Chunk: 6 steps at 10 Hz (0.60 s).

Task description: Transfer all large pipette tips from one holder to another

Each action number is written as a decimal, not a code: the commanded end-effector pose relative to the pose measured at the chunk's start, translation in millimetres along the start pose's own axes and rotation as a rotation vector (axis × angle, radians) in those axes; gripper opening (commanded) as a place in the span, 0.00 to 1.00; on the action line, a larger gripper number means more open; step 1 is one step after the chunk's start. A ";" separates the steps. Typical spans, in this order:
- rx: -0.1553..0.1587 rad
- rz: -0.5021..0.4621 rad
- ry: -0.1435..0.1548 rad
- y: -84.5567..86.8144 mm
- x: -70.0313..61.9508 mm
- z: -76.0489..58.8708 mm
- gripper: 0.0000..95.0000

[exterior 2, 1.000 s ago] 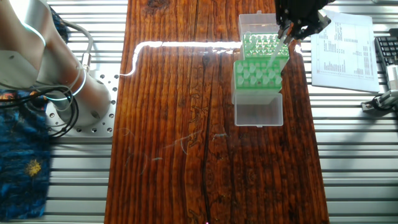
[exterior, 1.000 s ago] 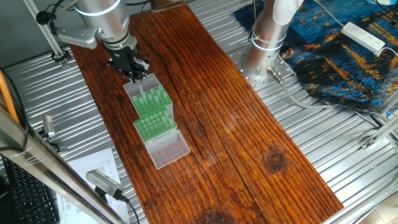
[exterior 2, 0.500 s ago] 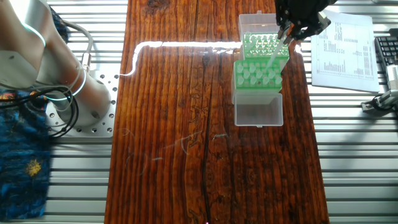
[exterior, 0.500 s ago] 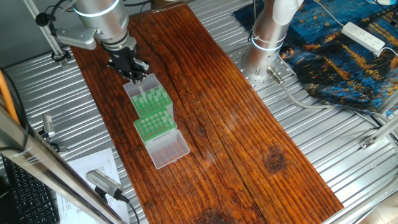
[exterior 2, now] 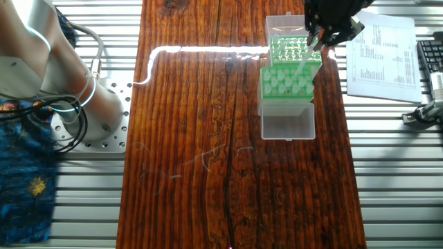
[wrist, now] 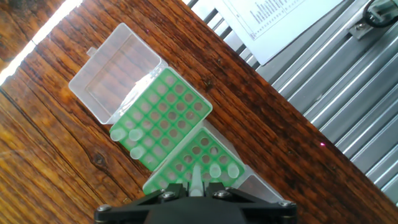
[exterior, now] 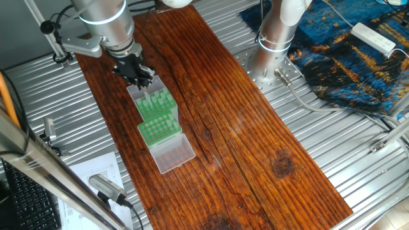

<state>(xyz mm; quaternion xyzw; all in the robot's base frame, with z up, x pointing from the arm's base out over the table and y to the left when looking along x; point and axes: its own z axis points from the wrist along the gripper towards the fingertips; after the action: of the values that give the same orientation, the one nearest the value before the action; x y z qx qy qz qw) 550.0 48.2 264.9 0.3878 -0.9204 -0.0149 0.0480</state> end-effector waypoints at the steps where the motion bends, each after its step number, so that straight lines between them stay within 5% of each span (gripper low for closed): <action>1: 0.000 -0.017 0.004 -0.7 -1.1 1.0 0.20; 3: 0.000 -0.018 0.005 -0.7 -1.5 1.2 0.20; 6: -0.015 0.025 0.017 9.0 -23.8 8.8 0.20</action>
<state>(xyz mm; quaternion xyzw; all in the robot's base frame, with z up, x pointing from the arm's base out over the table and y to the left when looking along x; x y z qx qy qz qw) 558.6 70.5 255.1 0.3787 -0.9234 -0.0189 0.0598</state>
